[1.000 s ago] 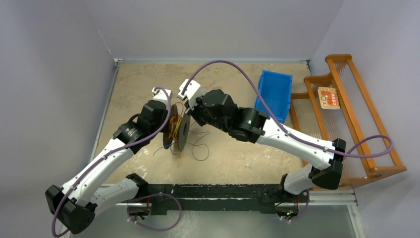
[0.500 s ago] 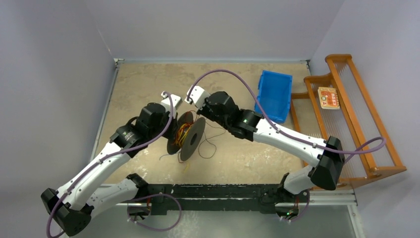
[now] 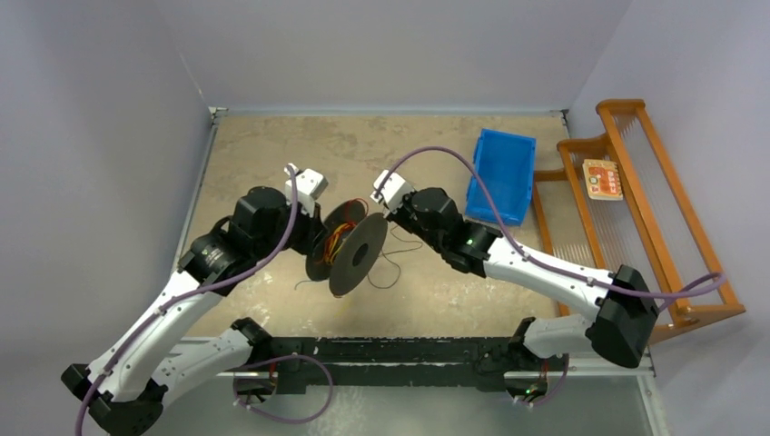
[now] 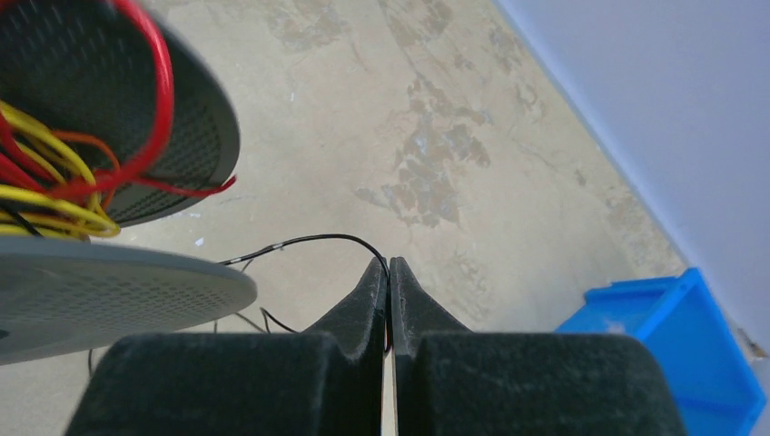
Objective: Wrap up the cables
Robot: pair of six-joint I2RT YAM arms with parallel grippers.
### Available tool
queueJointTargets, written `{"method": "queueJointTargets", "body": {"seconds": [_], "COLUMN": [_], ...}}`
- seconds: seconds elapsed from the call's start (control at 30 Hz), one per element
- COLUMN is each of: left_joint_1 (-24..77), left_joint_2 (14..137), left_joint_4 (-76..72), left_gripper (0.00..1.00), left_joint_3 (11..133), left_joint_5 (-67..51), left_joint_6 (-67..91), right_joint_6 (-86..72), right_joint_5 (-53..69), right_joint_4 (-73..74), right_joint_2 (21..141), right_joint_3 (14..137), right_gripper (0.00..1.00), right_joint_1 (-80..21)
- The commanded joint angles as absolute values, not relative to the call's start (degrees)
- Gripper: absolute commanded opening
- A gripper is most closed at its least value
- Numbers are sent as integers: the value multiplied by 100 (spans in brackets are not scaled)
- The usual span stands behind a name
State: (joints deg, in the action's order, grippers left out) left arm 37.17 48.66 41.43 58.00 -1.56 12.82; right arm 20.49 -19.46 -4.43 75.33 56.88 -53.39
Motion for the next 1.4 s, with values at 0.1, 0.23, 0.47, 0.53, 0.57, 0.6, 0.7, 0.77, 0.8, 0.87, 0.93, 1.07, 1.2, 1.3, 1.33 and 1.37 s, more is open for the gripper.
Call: {"method": "queueJointTargets", "body": {"seconds": [0.1,0.23,0.47,0.53,0.57,0.6,0.7,0.77,0.8,0.87,0.93,1.07,1.2,1.3,1.33,1.37], "left_joint_1": [3733,3735,3734,3735,3733,3735,3731,3734,3735,3729,3731,3735,3733,3735,3732,3731], "left_joint_2": [4666,4684,4652,4633,4627,4616,4596,4574,4545,4473,4433,4379,4398,4418,4421,4427], "left_joint_4": [3708,3718,3665,3632,3618,3609,3549,3479,3428,3319,3212,2968,2855,2727,2680,2627], "left_gripper": [0,0,0,0,0,0,0,0,0,0,0,0,0,0,0,0], "left_joint_3": [6939,7250,7480,7521,7537,7549,7614,7653,7662,7628,7619,7629,7712,7746,7758,7780], "left_joint_5": [-701,-903,-1102,-1140,-1157,-1150,-1126,-1099,-1058,-881,-712,-468,-378,-455,-474,-501], "left_joint_6": [1346,1439,1633,1679,1706,1721,1807,1887,1916,1993,2081,2260,2369,2499,2547,2601], "right_joint_6": [1306,975,489,319,238,168,40,-20,-52,-118,-184,-339,-484,-543,-578,-601], "right_joint_5": [-1430,-1239,-879,-684,-592,-511,-324,-289,-275,-253,-238,-181,-161,-152,-150,-143], "right_joint_4": [-1620,-1985,-3054,-3415,-3568,-3711,-3987,-4085,-4132,-4192,-4265,-4383,-4490,-4592,-4628,-4684], "right_joint_2": [7199,7150,6756,6617,6558,6496,6389,6346,6320,6237,6118,5879,5675,5575,5545,5505], "right_joint_3": [4813,4497,3750,3522,3419,3335,3136,3056,3009,2897,2789,2566,2375,2268,2241,2212], "right_gripper": [1,6,14,18,19,20,21,21,21,21,21,21,22,23,22,23], "right_joint_1": [-5208,-5186,-5123,-5094,-5090,-5077,-5062,-5054,-5054,-5045,-5042,-5036,-5029,-5027,-5027,-5027]}}
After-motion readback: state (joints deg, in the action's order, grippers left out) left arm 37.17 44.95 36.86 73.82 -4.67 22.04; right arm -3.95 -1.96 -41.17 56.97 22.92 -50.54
